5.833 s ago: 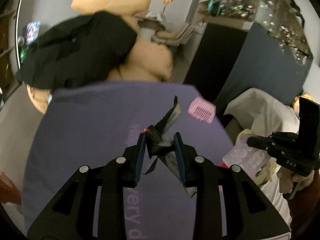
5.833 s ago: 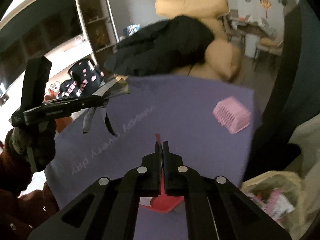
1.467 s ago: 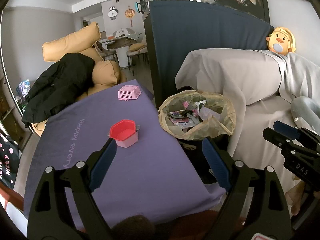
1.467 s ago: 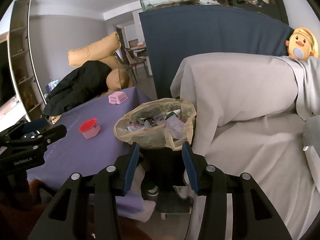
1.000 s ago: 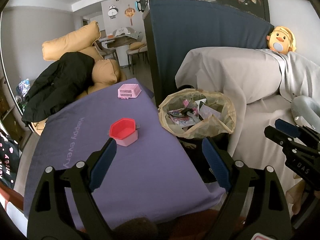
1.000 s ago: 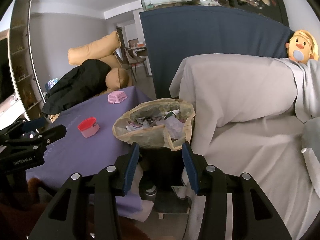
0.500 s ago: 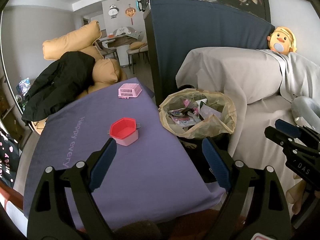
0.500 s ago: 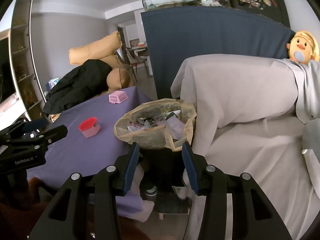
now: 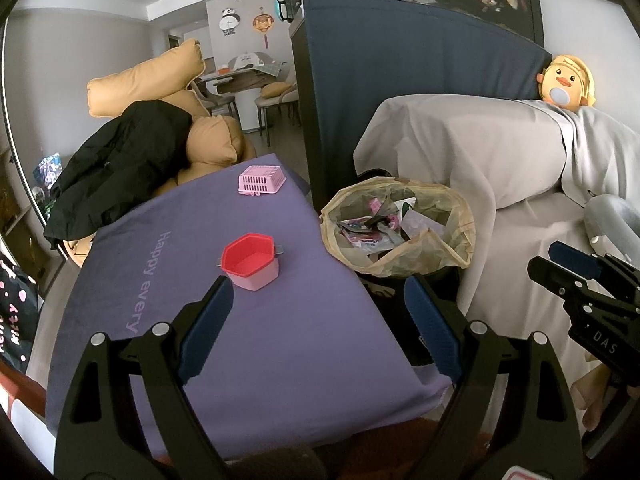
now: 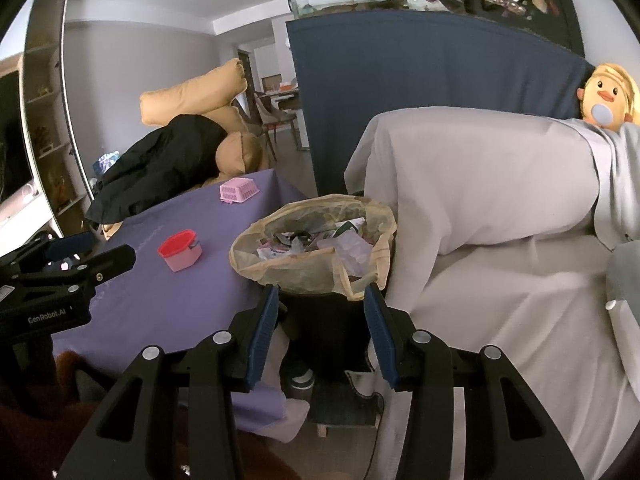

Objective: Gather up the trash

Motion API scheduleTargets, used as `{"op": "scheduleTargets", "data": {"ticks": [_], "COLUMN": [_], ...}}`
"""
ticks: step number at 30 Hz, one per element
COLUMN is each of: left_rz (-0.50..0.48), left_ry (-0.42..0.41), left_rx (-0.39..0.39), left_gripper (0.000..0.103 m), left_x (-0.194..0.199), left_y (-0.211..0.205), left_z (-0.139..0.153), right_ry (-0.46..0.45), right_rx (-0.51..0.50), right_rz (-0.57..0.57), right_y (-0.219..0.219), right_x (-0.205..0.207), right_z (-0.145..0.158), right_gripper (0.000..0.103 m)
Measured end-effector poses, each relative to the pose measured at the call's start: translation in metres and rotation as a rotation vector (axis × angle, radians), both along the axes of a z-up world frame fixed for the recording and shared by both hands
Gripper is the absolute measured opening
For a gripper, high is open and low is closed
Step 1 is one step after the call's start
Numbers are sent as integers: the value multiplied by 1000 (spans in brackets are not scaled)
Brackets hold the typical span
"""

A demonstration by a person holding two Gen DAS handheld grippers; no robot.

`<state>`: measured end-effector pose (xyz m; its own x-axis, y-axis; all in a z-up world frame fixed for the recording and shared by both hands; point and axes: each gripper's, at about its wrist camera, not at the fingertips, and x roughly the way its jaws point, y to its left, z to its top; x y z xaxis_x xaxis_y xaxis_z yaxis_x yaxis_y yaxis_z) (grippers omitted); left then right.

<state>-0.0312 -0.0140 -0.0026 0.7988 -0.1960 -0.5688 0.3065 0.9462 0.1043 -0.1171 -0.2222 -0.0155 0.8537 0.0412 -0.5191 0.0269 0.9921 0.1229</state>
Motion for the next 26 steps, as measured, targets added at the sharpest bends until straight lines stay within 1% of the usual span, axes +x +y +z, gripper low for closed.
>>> {"op": "scheduleTargets", "data": {"ticks": [12,16,19,21,23,24,25,26], "left_rz": [-2,-3,-12,-5,8,17,42,65], "left_ry": [1,-3,14,28,35,34,31,38], "left_rx": [0,-11,-14,-14,-24,-31,-43,-54], "left_gripper": [83,83,83,83,83,83,83,83], "left_x": [1,0,3,8,18,26,40,53], "left_y": [1,2,2,4,10,16,29,40], "left_z": [0,0,-2,-2,1,2,3,2], "right_ry": [2,4,14,29,45,57,69,85], "right_rx": [-2,-2,-8,-32,-69,-76,-76,-70], "right_rz": [0,-2,-7,-17,-70,-114,-162,-219], "right_y": [1,0,-1,-6,-26,-42,-62,-91], "right_x": [1,1,4,8,16,22,28,39], "right_z": [0,0,-3,-6,-13,-17,-22,-31], "right_gripper": [43,43,43,43,43,43,43,43]}}
